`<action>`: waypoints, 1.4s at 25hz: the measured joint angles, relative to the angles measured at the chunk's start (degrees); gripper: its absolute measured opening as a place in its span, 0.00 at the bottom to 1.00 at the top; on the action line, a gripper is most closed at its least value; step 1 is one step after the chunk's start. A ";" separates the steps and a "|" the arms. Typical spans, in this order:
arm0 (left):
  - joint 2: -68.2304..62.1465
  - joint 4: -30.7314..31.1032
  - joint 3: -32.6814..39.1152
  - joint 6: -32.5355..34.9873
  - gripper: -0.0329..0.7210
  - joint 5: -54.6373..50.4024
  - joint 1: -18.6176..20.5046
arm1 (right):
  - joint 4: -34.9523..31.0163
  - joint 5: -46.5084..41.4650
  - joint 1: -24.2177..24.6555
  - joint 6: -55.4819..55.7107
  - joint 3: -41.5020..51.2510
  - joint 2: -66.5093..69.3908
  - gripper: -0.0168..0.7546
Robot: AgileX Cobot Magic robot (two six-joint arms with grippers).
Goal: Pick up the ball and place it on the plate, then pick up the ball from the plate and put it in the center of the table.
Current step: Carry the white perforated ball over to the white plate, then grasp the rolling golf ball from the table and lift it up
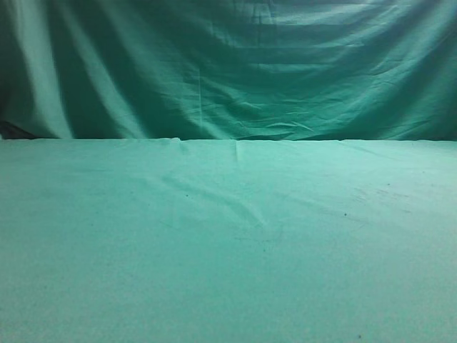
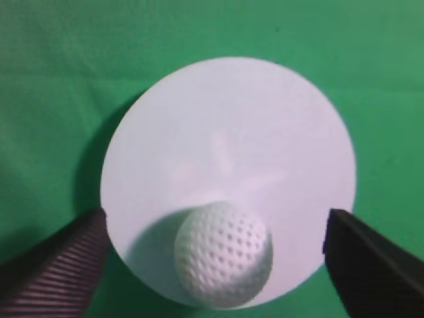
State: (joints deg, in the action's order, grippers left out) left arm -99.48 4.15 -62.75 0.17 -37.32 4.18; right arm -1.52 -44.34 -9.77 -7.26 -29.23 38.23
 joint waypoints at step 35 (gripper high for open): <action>30.16 -19.90 -23.71 18.06 0.04 -26.19 -9.57 | -2.74 -19.79 -10.04 -5.30 -9.24 0.00 0.11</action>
State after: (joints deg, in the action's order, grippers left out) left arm -69.31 -15.75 -86.46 18.23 -63.52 -5.39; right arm -4.26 -64.12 -19.81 -12.56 -38.47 38.23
